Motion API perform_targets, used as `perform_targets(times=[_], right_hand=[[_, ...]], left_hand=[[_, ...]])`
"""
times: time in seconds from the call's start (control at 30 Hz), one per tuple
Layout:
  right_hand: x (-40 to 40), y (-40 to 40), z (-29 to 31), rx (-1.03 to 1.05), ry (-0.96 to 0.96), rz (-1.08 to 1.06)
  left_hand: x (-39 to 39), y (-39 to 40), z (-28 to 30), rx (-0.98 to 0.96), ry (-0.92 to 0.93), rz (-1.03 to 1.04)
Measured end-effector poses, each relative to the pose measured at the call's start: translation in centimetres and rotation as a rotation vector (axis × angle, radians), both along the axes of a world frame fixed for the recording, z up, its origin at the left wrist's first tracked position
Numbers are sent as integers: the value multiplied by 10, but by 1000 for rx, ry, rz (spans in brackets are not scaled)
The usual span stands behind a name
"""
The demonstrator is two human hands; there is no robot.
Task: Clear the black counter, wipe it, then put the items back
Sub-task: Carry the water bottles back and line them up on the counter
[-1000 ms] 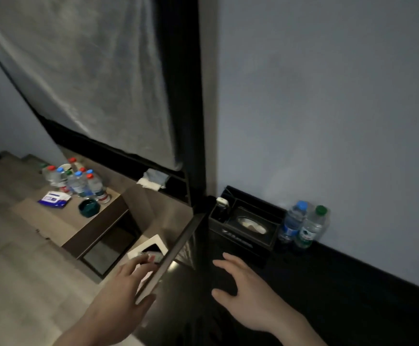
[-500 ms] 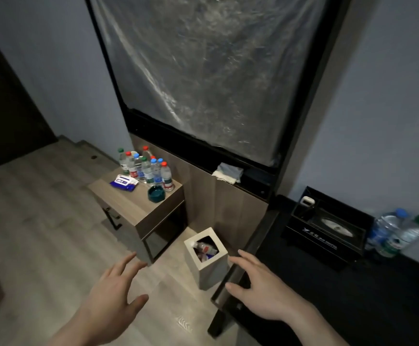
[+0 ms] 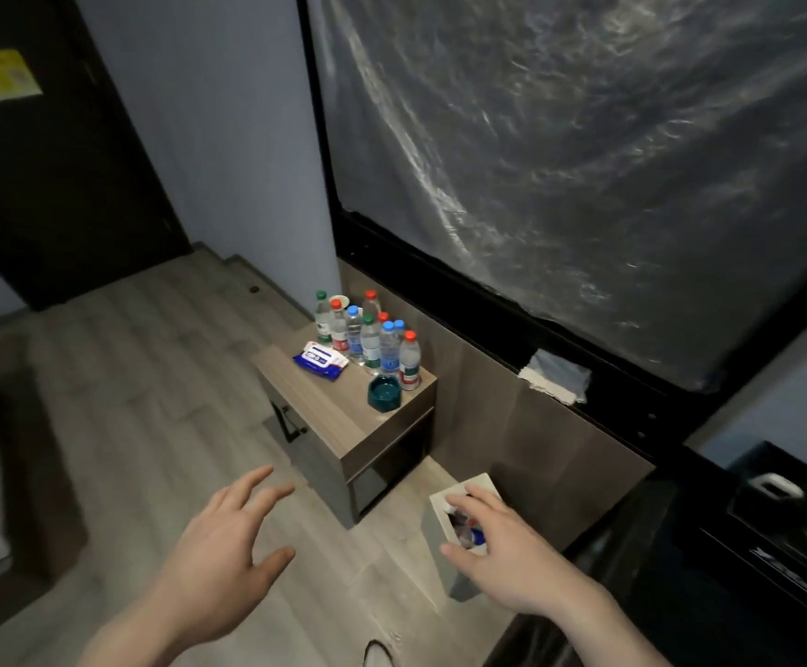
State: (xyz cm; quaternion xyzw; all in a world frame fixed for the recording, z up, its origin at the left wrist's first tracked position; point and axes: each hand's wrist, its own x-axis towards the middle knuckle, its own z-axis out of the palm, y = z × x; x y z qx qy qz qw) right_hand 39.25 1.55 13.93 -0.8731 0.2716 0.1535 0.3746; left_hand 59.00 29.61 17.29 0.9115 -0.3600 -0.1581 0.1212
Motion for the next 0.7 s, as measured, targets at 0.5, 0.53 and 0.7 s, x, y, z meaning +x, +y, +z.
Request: perform_targets(times=[0.5, 0.53, 0.7], right_hand=[[274, -6, 4, 16, -35, 153], [288, -8, 3, 6, -27, 142], [362, -9, -13, -34, 13, 48]], left_hand=[[231, 9, -17, 11, 56, 112], [250, 7, -21, 9, 63, 94], [351, -6, -34, 17, 79, -15]])
